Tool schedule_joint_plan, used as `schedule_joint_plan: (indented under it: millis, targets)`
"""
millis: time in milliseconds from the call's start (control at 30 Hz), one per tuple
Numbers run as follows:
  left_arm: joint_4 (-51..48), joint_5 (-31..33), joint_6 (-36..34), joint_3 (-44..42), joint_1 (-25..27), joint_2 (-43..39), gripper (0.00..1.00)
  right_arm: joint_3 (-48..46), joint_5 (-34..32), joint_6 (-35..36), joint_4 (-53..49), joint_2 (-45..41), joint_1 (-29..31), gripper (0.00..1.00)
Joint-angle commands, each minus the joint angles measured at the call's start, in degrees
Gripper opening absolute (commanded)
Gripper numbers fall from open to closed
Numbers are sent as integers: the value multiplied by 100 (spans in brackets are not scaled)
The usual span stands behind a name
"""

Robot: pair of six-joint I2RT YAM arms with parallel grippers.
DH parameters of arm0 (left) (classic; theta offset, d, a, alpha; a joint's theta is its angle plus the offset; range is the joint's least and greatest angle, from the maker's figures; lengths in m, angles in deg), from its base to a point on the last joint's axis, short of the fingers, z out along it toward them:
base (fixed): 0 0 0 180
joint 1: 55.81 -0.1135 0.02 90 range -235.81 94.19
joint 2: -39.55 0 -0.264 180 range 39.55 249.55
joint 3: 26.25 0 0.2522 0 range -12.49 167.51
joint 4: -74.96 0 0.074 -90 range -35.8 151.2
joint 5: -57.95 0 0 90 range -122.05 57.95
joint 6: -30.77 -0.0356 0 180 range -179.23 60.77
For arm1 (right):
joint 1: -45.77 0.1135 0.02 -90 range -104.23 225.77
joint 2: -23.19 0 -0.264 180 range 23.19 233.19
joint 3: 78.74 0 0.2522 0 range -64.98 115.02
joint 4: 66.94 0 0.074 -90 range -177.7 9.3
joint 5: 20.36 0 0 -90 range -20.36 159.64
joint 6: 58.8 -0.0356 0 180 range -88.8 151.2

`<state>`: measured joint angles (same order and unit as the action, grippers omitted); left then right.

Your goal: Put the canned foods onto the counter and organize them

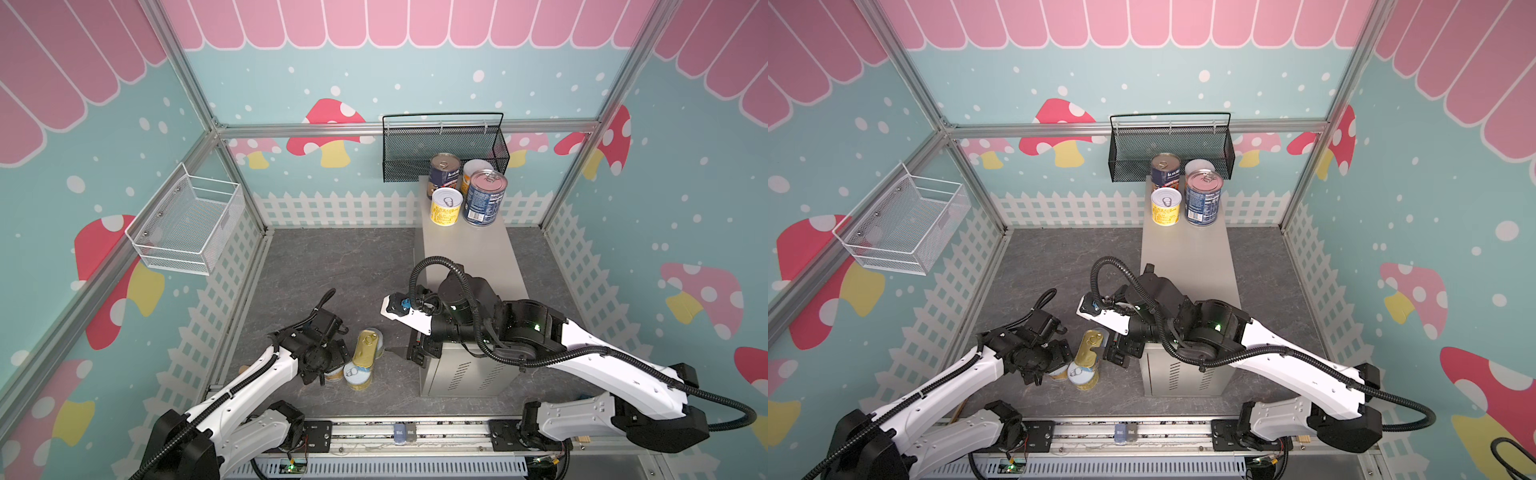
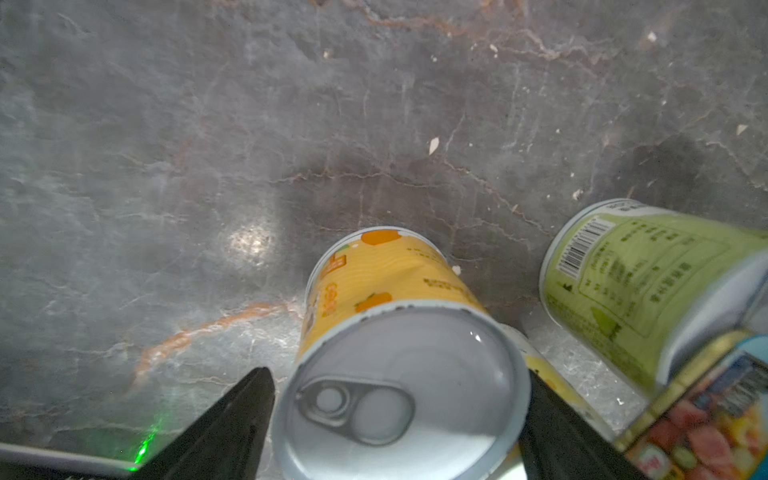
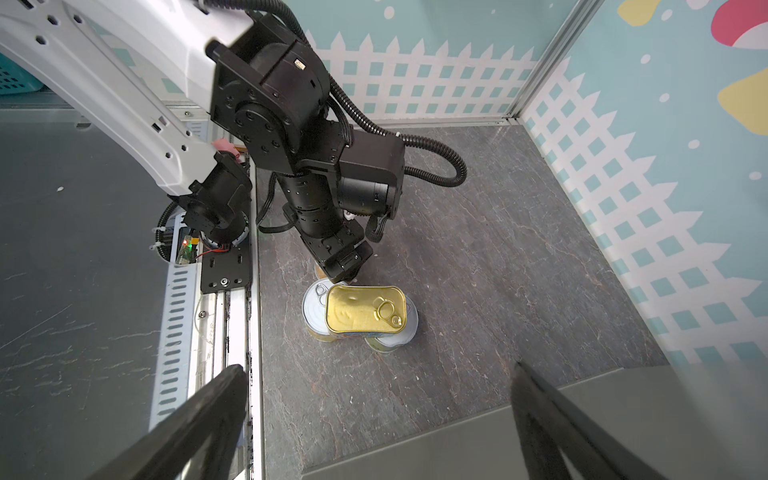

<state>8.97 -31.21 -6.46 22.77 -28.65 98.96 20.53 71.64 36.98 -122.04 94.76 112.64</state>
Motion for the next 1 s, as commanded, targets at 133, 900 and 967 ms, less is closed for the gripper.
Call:
schedule_joint_plan:
  millis: [133, 900, 967]
  targets:
    - [33, 390, 148, -74, 16, -97, 77, -126, -140, 83, 176, -209, 45, 99]
    - [-647, -208, -3378, 3696, -897, 44, 16, -305, -564, 256, 192, -835, 48, 99]
    - [-819, -524, -3667, 4136, -901, 208, 13, -427, -549, 370, 216, -1016, 45, 99]
